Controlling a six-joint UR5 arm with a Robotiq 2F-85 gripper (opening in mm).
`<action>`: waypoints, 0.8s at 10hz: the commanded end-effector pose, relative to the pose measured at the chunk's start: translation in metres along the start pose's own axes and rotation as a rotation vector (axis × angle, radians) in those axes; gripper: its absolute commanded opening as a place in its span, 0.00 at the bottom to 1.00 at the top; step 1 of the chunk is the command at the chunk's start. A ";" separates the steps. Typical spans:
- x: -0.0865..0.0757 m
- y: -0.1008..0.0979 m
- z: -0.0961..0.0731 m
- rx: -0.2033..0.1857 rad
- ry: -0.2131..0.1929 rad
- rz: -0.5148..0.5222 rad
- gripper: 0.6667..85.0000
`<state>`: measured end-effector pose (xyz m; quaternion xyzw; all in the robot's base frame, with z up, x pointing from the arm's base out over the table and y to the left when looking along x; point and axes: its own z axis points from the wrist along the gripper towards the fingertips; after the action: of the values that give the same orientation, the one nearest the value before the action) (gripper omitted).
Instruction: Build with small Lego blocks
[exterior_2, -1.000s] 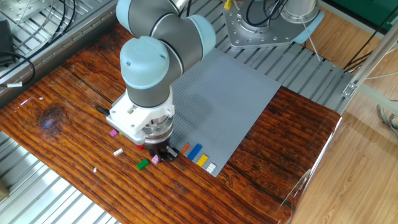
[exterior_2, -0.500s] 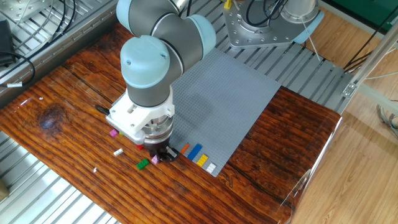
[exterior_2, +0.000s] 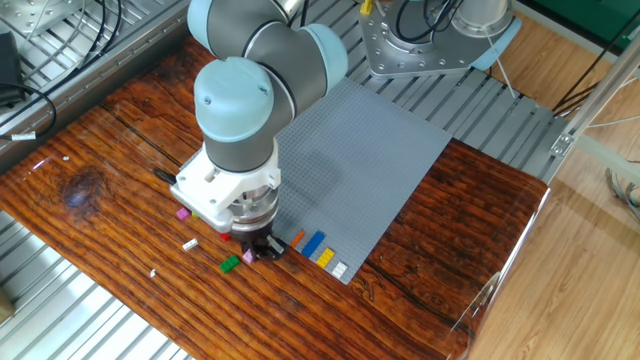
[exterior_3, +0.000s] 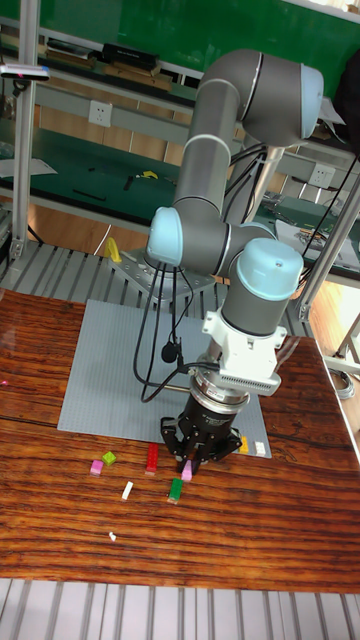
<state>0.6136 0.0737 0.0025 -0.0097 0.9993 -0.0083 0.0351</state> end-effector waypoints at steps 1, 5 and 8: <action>0.000 0.001 0.000 -0.003 0.003 0.021 0.23; 0.006 0.005 -0.013 -0.011 0.015 0.023 0.20; 0.013 0.013 -0.030 -0.019 0.029 0.022 0.17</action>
<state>0.6043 0.0805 0.0178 -0.0023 0.9996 -0.0067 0.0256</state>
